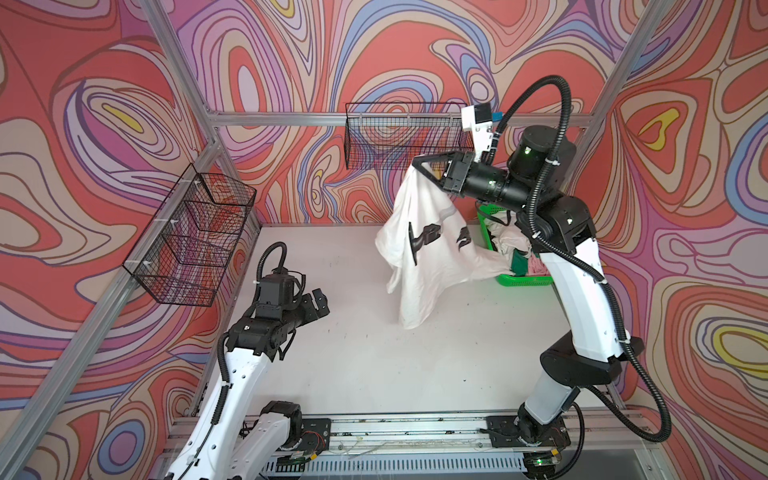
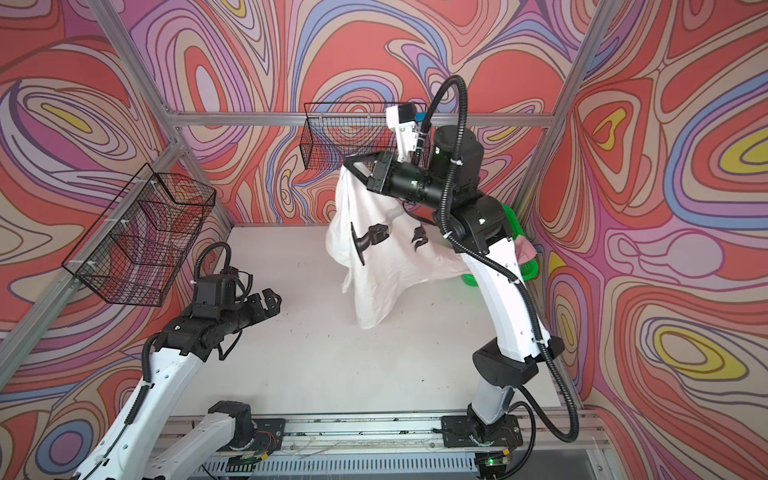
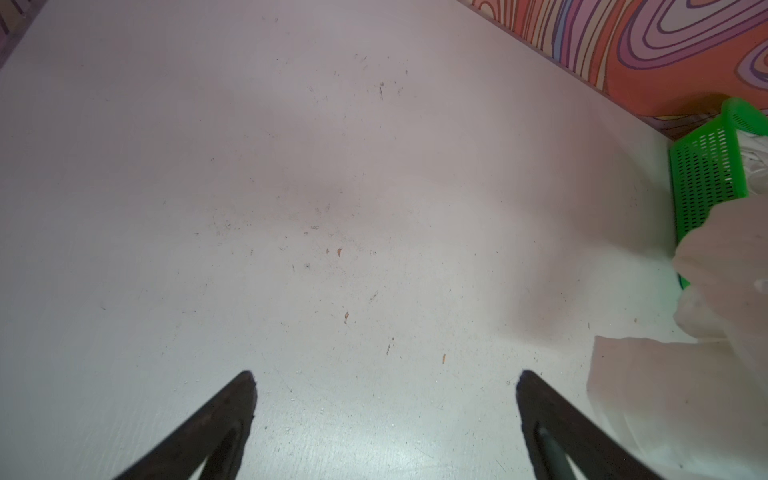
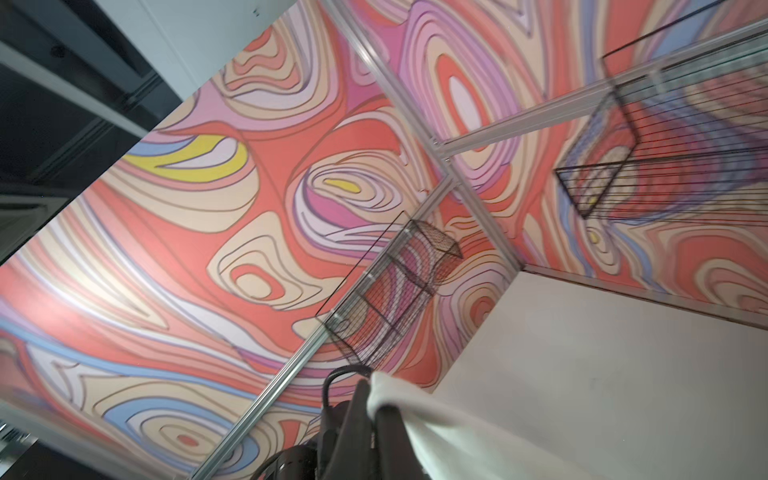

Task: Fold and stack the t-shirts
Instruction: 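Grasp the white t-shirt with the right gripper and lift it out, then lay the white t-shirt on the table nearer the robot, right gripper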

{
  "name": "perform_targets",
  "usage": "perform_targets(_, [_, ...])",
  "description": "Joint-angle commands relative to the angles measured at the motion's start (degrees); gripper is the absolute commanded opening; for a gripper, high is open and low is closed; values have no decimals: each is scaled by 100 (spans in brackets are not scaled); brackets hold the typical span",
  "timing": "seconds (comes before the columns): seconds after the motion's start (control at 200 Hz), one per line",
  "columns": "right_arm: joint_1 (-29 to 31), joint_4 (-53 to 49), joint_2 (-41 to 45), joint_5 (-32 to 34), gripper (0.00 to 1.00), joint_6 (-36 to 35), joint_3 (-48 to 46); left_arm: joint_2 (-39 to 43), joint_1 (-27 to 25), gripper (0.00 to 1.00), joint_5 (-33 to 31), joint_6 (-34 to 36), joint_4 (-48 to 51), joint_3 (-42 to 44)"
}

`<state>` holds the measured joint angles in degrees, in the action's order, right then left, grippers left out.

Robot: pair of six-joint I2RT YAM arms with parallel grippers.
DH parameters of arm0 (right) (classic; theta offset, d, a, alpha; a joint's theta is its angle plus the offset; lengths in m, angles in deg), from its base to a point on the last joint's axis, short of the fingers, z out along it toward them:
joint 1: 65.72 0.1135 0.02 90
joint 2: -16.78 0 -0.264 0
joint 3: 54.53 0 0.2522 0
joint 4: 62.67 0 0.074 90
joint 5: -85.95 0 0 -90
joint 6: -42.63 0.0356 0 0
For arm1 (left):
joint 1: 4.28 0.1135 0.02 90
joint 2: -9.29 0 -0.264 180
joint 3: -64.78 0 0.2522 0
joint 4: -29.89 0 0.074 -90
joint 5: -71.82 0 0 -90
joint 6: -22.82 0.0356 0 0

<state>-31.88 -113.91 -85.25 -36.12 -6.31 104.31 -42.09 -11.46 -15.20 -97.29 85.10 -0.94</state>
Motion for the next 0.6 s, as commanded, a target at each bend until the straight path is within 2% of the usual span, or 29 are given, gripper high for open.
perform_targets(0.0, [401,657,-216,-451,0,174,183,206,104,100,-578,-63,250,12])
perform_targets(0.12, [722,1190,-430,-752,0,444,-27,527,289,100,-1489,-288,521,-16])
perform_targets(0.195, [798,986,-524,-706,0,259,93,737,349,100,-2047,-447,704,-42])
perform_targets(0.255, [796,807,-337,-519,0,-80,-342,877,358,100,-2350,-536,811,-51])
perform_targets(0.325, [773,899,336,-169,0,-518,-1645,1011,358,100,-2589,-616,897,-51])
perform_targets(0.411, [579,1287,999,-28,0,-682,-3253,1094,358,100,-2612,-644,887,-9])
perform_targets(0.521, [-38,2172,1966,-106,0,-480,-5550,963,358,100,-2408,-602,875,-23])
perform_targets(0.596, [-528,2520,2657,209,0,-467,-7046,861,358,100,-2311,-595,870,-38])
